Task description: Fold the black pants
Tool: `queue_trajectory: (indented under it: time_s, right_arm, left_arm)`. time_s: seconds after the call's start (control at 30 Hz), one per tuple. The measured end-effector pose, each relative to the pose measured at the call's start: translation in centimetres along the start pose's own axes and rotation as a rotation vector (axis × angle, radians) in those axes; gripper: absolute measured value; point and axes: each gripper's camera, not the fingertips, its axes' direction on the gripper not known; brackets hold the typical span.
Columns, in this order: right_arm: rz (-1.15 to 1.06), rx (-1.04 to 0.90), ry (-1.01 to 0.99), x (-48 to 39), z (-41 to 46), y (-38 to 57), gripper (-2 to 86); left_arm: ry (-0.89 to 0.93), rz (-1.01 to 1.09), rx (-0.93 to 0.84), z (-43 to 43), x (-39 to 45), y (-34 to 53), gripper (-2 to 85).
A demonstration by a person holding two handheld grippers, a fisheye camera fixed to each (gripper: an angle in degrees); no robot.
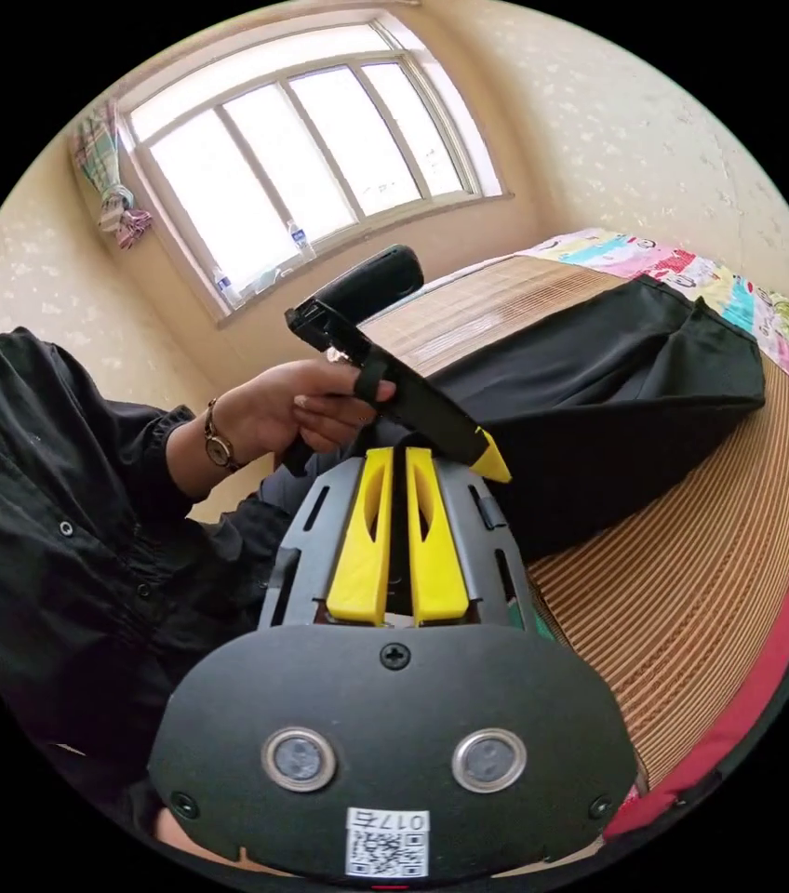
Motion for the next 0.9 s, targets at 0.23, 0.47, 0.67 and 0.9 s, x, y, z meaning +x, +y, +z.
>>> queue_trajectory:
  time_s: [0.23, 0.47, 0.67, 0.9]
  right_arm:
    - [0.215, 0.311, -0.042, 11.2, -9.4, -1.9, 8.2]
    - [0.728, 0.379, 0.288, 34.3, -9.6, -7.1, 13.0]
    - [0.973, 0.511, 0.132, 46.4, -6.8, -10.0, 15.0]
    - [0.852, 0.229, 0.556, 48.0, -4.1, -20.7, 5.0]
  left_arm:
    - [0.077, -0.022, 0.084, -3.2, -1.7, 2.7, 2.8]
    - [0.082, -0.05, 0.123, -4.5, -2.5, 4.2, 1.5]
    - [0.069, -0.041, 0.132, -5.6, -3.1, 5.1, 1.0]
    - [0.098, -0.033, 0.171, -7.4, -3.9, 6.4, 0.7]
